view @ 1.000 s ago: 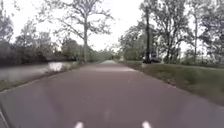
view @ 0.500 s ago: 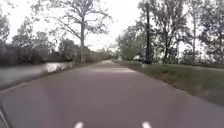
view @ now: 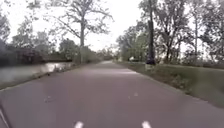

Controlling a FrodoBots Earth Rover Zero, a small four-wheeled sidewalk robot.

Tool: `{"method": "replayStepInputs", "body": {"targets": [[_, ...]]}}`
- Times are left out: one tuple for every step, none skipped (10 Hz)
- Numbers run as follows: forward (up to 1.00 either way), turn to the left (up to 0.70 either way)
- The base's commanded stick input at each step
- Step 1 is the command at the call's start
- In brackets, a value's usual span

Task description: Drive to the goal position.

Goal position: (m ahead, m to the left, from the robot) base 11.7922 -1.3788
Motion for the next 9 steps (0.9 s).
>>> {"method": "replayStepInputs", "body": {"targets": [[1.00, 0.00], [1.00, 0.00], [1.00, 0.00], [1.00, 0.00], [1.00, 0.00], [1.00, 0.00], [1.00, 0.00], [1.00, 0.00], [1.00, 0.00]]}}
